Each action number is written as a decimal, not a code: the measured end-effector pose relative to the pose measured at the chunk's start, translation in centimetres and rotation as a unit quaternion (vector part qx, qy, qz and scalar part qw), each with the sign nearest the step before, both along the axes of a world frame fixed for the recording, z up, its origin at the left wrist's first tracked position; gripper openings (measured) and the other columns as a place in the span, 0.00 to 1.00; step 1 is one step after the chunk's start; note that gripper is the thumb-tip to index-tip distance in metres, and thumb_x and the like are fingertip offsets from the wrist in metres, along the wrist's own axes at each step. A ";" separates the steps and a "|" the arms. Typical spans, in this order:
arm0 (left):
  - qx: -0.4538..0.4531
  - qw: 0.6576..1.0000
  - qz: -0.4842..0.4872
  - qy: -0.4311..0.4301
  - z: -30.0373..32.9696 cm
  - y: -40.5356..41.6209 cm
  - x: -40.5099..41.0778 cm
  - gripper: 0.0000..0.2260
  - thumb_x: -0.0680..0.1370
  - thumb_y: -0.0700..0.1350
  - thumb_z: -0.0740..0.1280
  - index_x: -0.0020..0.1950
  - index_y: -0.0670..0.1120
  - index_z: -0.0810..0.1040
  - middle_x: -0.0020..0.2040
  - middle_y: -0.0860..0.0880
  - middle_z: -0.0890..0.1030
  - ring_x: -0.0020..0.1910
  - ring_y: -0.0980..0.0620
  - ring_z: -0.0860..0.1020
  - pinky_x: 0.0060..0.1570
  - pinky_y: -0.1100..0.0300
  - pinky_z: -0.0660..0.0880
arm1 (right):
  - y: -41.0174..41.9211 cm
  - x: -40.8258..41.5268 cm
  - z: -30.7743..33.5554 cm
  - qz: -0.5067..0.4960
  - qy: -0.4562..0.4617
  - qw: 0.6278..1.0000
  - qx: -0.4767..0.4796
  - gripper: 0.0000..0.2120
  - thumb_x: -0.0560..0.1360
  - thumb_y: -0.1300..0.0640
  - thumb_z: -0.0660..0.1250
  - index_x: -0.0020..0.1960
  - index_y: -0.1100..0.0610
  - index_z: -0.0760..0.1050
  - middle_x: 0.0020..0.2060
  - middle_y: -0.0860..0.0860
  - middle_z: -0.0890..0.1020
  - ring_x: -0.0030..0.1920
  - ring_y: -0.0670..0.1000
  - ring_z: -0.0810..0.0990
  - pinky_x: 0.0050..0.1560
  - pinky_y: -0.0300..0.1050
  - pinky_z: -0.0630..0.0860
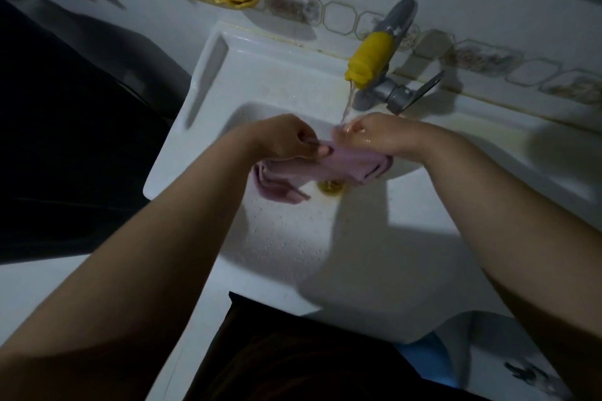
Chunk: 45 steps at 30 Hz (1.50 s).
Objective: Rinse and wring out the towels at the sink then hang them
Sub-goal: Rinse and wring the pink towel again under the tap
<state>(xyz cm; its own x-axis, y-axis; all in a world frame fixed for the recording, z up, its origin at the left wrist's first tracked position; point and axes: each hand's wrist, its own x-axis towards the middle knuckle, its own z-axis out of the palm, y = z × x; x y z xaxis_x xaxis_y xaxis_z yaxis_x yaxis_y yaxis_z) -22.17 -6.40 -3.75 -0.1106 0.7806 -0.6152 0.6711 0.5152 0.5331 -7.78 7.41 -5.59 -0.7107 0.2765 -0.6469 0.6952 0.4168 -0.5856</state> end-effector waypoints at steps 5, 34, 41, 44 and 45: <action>0.056 0.992 0.104 -0.039 0.5 0.0 -1.0 0.21 0.81 0.58 0.58 0.50 0.41 0.79 0.43 0.46 0.81 0.38 0.53 0.76 0.41 0.62 0.72 | 0.4 1.3 -0.6 0.072 -0.074 0.993 -0.060 0.20 0.70 0.44 0.72 0.51 0.59 0.79 0.42 0.59 0.85 0.39 0.55 0.82 0.45 0.49 0.78; 0.100 0.764 0.549 -0.324 -3.5 4.5 6.5 0.16 0.80 0.49 0.61 0.62 0.41 0.75 0.49 0.47 0.78 0.44 0.50 0.78 0.45 0.60 0.76 | -5.1 -3.5 0.1 -0.321 0.155 0.926 0.129 0.18 0.79 0.52 0.56 0.33 0.58 0.66 0.37 0.55 0.76 0.39 0.53 0.72 0.41 0.46 0.68; 0.134 0.833 0.430 -0.321 -2.9 2.2 5.5 0.11 0.82 0.40 0.56 0.49 0.40 0.78 0.42 0.46 0.78 0.38 0.55 0.76 0.40 0.68 0.71 | -2.8 -2.4 -1.1 -0.240 0.079 0.957 0.144 0.18 0.80 0.50 0.54 0.37 0.58 0.71 0.40 0.58 0.79 0.47 0.60 0.78 0.43 0.45 0.69; 0.055 0.719 0.421 -0.550 -1.1 0.7 3.2 0.31 0.83 0.55 0.50 0.38 0.36 0.81 0.35 0.39 0.81 0.33 0.48 0.81 0.36 0.62 0.79 | -1.6 -1.4 -1.4 -0.163 0.053 0.980 0.097 0.18 0.81 0.45 0.53 0.50 0.56 0.75 0.50 0.61 0.78 0.55 0.59 0.77 0.52 0.46 0.71; 0.052 0.744 0.399 -0.533 -1.2 0.4 2.2 0.32 0.82 0.59 0.50 0.41 0.35 0.82 0.38 0.38 0.82 0.37 0.47 0.82 0.40 0.60 0.80 | -1.5 -1.0 -1.2 -0.149 0.059 0.985 0.057 0.20 0.80 0.41 0.52 0.54 0.54 0.74 0.53 0.59 0.78 0.56 0.57 0.76 0.55 0.45 0.71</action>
<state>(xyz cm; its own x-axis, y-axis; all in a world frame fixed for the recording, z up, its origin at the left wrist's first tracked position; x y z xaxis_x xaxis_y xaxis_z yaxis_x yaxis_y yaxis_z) -19.93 -5.99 -4.93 -0.0568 0.7772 -0.6267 -0.6591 0.4423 0.6082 -8.82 5.90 -6.80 -0.6554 0.5503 -0.5173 0.7263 0.2712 -0.6316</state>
